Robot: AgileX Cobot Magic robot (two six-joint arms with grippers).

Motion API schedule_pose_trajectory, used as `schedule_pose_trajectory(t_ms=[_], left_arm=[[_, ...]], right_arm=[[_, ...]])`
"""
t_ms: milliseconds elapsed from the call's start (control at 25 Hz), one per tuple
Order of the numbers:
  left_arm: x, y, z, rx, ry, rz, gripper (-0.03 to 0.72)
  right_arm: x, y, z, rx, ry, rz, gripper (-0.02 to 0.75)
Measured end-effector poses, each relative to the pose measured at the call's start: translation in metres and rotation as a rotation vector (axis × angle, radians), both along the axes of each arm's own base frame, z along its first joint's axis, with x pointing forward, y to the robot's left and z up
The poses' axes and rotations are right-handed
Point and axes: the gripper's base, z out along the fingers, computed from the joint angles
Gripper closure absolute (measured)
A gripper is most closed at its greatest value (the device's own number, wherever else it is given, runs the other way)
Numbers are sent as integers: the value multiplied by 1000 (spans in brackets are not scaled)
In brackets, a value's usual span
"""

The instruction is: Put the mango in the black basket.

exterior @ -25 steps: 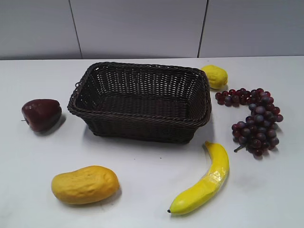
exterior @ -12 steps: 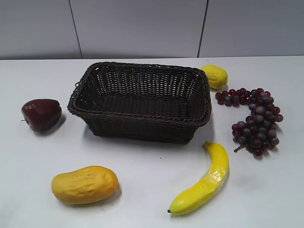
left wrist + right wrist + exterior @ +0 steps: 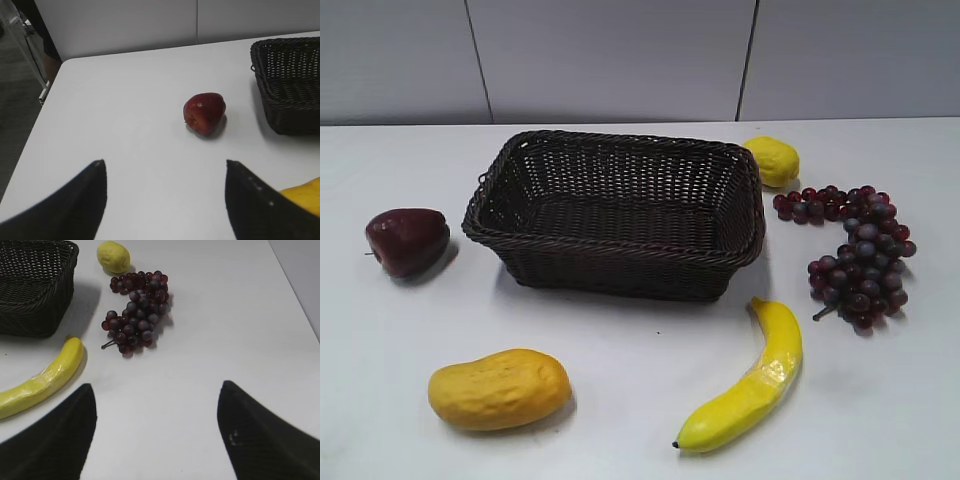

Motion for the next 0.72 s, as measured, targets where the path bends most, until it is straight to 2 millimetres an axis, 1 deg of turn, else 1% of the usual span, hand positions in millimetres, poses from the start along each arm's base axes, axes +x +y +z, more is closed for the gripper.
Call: schedule_pose_trajectory(t_ms=[200,320,440,560,720], left_arm=[[30,-9,-2,61,95,-185,132],[49,-12,-2,65,106,-250,132],[65,-17,-5,111,126,-343,132],[78,-28,-14,141,198,-469,132],[92,-45,-31,220,318,-641,132]], right_arm=[[0,0,0,0,0,0,163],[0,0,0,0,-1,0,163],[0,0,0,0,-1,0,163],[0,0,0,0,-1,0,163],[0,0,0,0,-1,0,163]])
